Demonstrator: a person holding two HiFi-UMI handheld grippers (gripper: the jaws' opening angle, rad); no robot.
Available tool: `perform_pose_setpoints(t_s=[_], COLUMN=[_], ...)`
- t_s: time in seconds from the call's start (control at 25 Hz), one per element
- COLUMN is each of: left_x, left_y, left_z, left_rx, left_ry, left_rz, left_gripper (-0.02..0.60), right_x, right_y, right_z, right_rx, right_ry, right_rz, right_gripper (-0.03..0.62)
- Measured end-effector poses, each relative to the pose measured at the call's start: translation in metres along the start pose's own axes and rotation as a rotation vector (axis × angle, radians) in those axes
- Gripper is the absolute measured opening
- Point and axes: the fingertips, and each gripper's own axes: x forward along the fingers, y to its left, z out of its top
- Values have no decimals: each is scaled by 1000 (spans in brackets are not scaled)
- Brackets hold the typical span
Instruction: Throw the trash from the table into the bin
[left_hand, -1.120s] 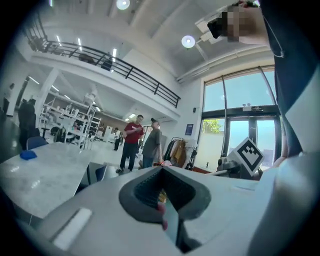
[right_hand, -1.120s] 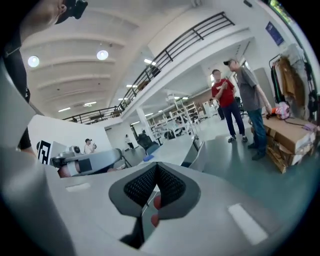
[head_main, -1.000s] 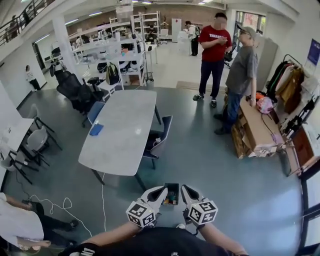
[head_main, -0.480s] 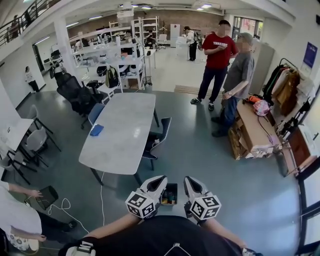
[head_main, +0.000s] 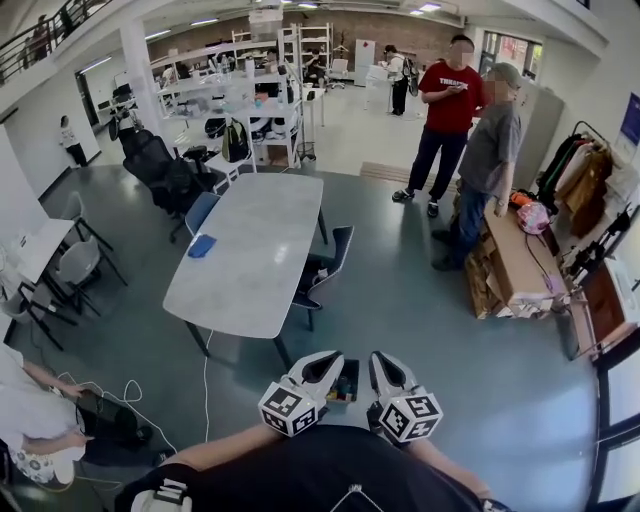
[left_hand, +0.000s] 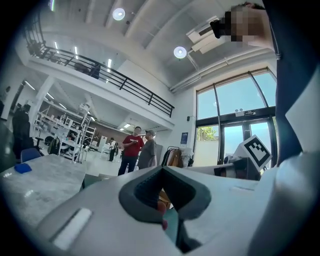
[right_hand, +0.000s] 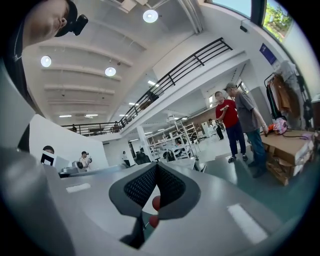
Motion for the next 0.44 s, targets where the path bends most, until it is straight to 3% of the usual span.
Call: perform_pose_setpoints(t_s=[0.44], left_x=[-18], left_y=[18], left_z=[3], left_rx=[3], left_ry=[-27], left_rz=[84], left_gripper=[0], right_x=[5], right_y=[4], right_z=[-13], right_rx=[43], right_ry=[16], right_rz=[4], right_gripper=[25])
